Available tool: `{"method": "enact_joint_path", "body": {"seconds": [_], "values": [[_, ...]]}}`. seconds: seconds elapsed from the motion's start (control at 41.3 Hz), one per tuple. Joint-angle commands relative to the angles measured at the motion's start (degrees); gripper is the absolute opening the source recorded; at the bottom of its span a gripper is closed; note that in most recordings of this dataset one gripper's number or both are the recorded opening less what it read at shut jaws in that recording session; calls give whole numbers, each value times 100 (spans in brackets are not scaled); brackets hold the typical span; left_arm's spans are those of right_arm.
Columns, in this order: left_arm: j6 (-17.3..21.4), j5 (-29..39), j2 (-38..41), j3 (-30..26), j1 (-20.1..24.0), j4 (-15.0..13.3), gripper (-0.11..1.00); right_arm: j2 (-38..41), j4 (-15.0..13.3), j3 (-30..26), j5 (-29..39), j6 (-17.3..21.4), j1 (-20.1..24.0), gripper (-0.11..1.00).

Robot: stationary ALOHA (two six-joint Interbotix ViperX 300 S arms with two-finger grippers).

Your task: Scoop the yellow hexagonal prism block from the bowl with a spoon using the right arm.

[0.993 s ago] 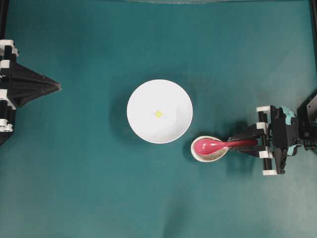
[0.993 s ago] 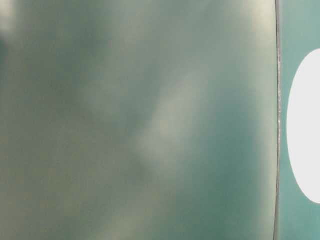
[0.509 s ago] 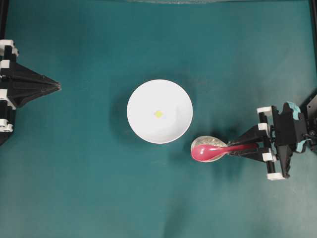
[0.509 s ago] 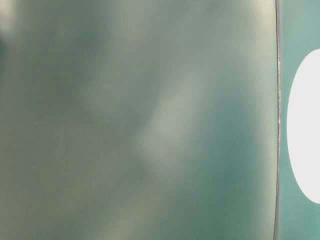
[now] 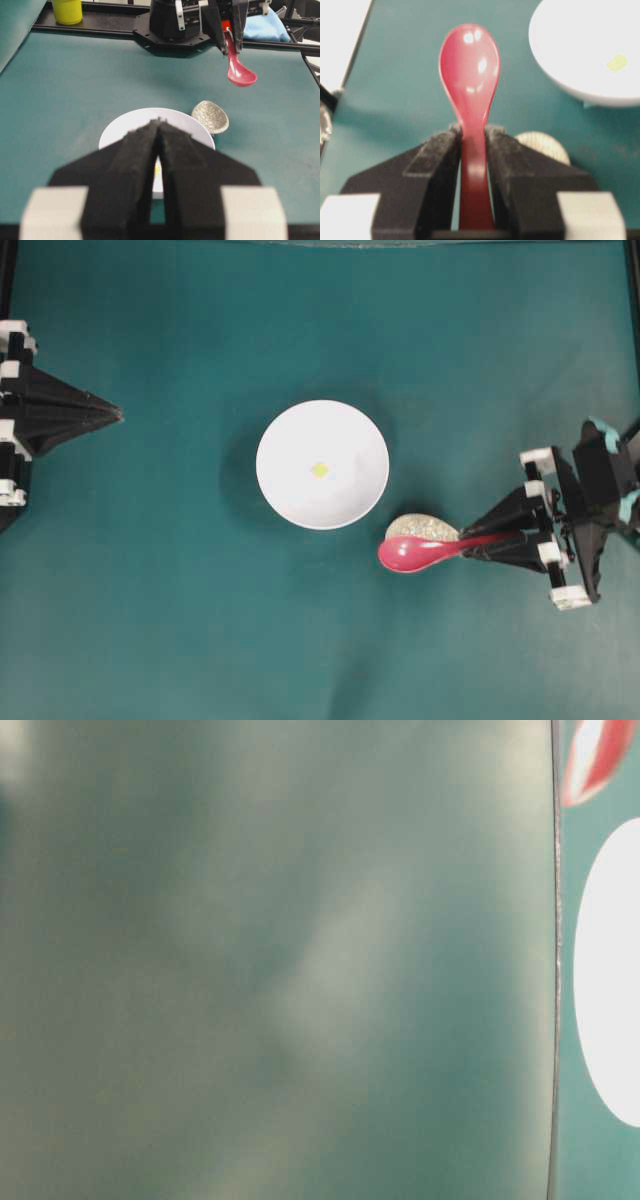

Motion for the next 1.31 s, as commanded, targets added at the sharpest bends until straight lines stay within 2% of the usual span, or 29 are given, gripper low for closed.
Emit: {"method": "enact_joint_path", "body": {"seconds": [0.0,0.363,0.63,0.8,0.993,1.284], "values": [[9,-53,9,-88,9,18,0,-220,9,-316,387,9,-185,24],[0,-53,-26,-97,9,18,0,-439,9,-1318,2224,26,-940,24],[0,-53,-141,-114,9,18,0,-422,9,-1802,2443,141,-1230,24],[0,-44,-255,-141,9,18,0,-334,18,-1986,2531,501,-1494,24],[0,-35,-396,-176,9,18,0,-62,9,-2206,2944,1037,-1916,24],[0,-18,-466,-193,9,18,0,554,-105,-2646,3753,1090,-2312,24]]}}
